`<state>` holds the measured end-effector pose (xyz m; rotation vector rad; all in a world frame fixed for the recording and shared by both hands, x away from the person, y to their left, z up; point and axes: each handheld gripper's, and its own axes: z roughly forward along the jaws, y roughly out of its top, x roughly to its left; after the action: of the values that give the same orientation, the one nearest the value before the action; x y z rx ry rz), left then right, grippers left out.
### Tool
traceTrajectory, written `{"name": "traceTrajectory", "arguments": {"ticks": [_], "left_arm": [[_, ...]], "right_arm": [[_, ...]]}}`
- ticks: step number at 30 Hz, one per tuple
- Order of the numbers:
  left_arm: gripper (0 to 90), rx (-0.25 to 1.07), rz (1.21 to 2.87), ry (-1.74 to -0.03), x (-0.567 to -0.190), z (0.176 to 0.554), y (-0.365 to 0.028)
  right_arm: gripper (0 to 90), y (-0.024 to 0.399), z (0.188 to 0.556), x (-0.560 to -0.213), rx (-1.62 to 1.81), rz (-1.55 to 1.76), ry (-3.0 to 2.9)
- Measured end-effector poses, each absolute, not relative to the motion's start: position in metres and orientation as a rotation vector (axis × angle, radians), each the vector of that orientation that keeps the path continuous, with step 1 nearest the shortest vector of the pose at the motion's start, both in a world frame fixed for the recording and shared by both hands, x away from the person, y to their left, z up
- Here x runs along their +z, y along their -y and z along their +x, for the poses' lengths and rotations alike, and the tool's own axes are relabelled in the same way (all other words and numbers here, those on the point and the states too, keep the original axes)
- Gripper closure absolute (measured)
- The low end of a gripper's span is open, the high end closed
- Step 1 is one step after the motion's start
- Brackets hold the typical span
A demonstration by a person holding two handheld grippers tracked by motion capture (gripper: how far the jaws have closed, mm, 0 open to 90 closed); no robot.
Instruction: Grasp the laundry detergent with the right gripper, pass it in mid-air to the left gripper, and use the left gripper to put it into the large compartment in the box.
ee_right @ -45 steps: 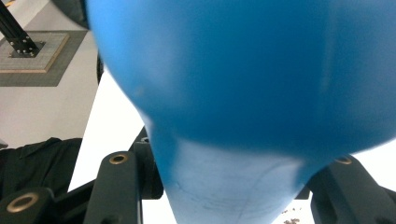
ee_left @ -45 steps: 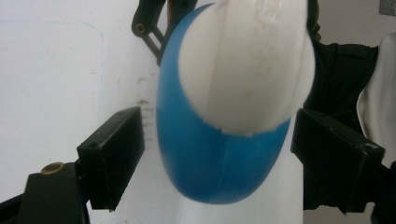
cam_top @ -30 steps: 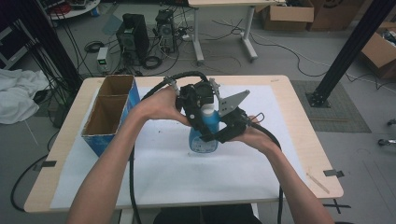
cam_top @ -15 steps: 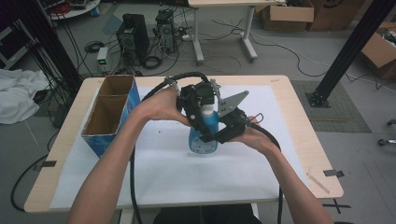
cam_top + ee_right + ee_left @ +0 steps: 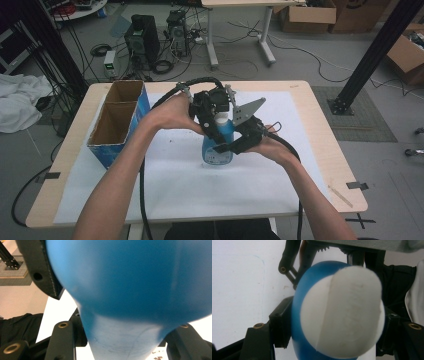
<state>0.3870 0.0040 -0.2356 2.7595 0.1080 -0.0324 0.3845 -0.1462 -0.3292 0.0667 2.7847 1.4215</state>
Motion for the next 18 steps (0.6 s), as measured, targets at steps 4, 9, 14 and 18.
{"name": "traceTrajectory", "arguments": {"ticks": [4,9,14,18], "left_arm": [[33.1,-0.031,2.759,-0.111,-0.2351,0.3863,-0.0042],[34.8,-0.022,2.765,-0.099,-0.2345,0.3863,-0.0051],[36.5,-0.018,2.761,-0.098,-0.2345,0.3856,-0.0055],[36.7,-0.02,2.764,-0.1,-0.2343,0.3848,-0.0056]], "right_arm": [[46.1,0.146,0.3846,-0.3293,1.42,0.064,-2.786],[46.1,0.1453,0.3841,-0.3294,1.422,0.061,-2.786],[46.1,0.1448,0.3835,-0.3294,1.421,0.056,-2.789],[46.1,0.1445,0.3831,-0.3293,1.419,0.053,-2.79]]}}
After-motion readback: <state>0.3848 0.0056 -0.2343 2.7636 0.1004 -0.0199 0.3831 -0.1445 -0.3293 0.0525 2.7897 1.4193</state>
